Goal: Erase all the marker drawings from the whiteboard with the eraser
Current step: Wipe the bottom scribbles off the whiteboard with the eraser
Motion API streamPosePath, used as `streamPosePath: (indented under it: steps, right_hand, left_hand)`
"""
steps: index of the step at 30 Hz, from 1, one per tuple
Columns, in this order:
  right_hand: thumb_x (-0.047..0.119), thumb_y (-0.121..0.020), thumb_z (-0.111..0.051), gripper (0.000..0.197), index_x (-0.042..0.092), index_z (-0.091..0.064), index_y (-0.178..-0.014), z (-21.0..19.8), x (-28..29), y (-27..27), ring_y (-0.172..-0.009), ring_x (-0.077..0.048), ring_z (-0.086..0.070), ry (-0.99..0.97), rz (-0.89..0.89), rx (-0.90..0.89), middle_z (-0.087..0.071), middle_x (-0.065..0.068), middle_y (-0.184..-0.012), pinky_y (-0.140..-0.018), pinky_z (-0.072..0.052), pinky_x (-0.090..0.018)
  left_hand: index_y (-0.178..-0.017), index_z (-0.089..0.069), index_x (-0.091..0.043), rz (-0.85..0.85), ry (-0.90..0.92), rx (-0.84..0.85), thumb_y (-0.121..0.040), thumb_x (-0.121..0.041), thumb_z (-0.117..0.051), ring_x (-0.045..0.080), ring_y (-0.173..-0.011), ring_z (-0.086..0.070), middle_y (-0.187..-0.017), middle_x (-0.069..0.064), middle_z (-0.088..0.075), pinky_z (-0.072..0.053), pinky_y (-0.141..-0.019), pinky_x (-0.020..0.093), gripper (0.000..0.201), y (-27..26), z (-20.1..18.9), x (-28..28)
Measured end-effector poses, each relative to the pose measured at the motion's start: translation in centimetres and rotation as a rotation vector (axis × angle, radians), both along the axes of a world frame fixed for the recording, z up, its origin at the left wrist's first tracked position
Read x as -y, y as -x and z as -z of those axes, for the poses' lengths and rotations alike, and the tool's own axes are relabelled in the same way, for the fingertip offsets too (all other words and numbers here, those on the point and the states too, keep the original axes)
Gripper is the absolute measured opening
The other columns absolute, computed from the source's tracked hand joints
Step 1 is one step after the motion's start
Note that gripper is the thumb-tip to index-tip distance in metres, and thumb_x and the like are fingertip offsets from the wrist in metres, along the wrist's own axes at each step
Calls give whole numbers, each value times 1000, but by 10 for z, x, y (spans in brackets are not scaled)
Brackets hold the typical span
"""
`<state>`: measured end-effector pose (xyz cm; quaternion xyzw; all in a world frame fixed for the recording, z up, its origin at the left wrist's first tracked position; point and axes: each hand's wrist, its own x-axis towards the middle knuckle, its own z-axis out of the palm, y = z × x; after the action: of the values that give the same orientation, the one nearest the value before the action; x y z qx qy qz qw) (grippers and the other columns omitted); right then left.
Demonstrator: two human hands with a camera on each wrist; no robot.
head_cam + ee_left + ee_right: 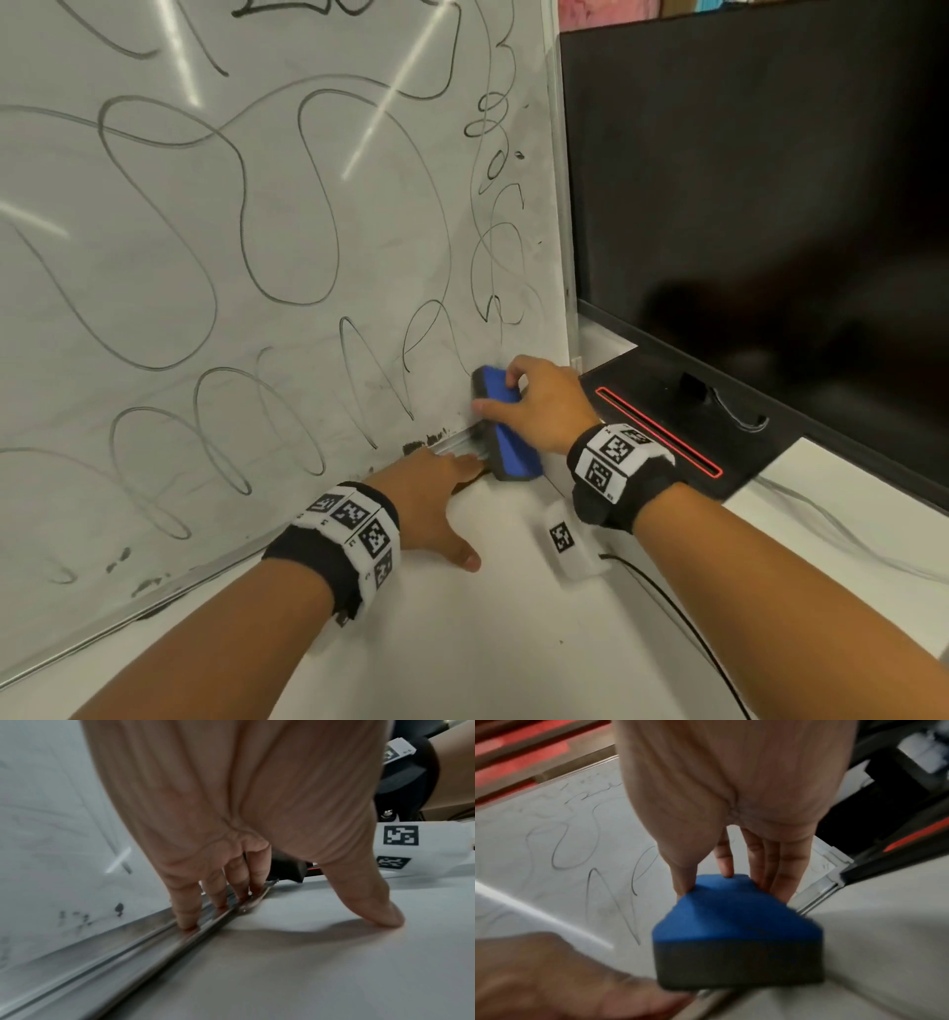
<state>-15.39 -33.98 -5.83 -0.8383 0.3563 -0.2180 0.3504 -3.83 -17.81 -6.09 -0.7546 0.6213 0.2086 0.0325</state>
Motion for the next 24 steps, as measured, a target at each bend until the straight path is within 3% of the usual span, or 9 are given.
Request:
streamPosePath:
  steps: [3, 6, 9, 13, 17, 20, 22, 24]
  right_hand:
    - [51, -78, -79, 45, 19, -56, -101, -5, 5, 3, -77, -18, -57, 161, 16, -16, -57, 1, -90, -67, -47, -26]
    - [53, -80, -76, 48, 24, -53, -110, -15, 14, -2, -85, -21, -55, 320, 97, 45, -54, -3, -101, -74, -49, -33]
    - [48, -79, -78, 50, 24, -50, -112, -11, 7, -5, -86, -22, -53, 344, -3, -70, -49, -3, -101, -74, -50, -35]
    - [47, -76, -81, 48, 26, -50, -108, -6, 2, -2, -85, -24, -56, 371, -69, -257, -51, -2, -100, -74, -53, -38]
    - [42, -80, -79, 47, 22, -51, -112, -17, 9, -3, -84, -24, -55, 363, 59, -125, -52, -4, -100, -73, -53, -40]
    - [45, -78, -81, 49, 22, -51, -109, -14, 6, -2, -83, -22, -54, 350, 11, -165, -52, -2, -97, -71, -50, -36]
    - [49, -76, -81, 49, 25, -51, -107, -7, -2, -3, -85, -24, -56, 355, -92, -307, -52, -2, -97, -74, -54, -39]
    - [52, -76, -79, 49, 27, -51, -109, -7, -6, -2, -87, -25, -57, 377, -106, -335, -52, -1, -99, -76, -56, -42]
  left_hand:
    - [-158, -23, -31, -34, 32, -14, -68, -65, -80, 15, -144, -35, -159, -11, -34, -29, -120, 35, 112, -10, 8, -16]
    - [-157, -24, -31, -52, 76, -5, -68, -75, -71, 15, -145, -32, -161, -12, -30, -29, -120, 37, 109, -21, 20, -37]
    - [-156, -25, -36, -78, 118, 6, -63, -87, -59, 12, -144, -34, -159, -18, -30, -32, -118, 39, 111, -30, 32, -58]
    - [-153, -28, -37, -95, 130, 34, -66, -86, -59, 12, -139, -39, -156, -16, -36, -36, -115, 37, 105, -39, 33, -74]
    - [-156, -24, -35, -120, 111, 19, -65, -85, -59, 13, -144, -33, -160, -15, -31, -32, -118, 39, 109, -40, 34, -78]
    - [-153, -29, -38, -140, 98, 7, -59, -89, -59, 15, -141, -37, -156, -15, -37, -36, -116, 40, 111, -41, 36, -76]
    - [-150, -34, -39, -160, 70, 11, -54, -91, -59, 18, -132, -45, -147, -11, -47, -41, -110, 41, 113, -42, 34, -74]
    - [-147, -39, -37, -160, 41, 22, -53, -88, -64, 20, -123, -50, -138, -6, -54, -45, -105, 39, 109, -41, 28, -72]
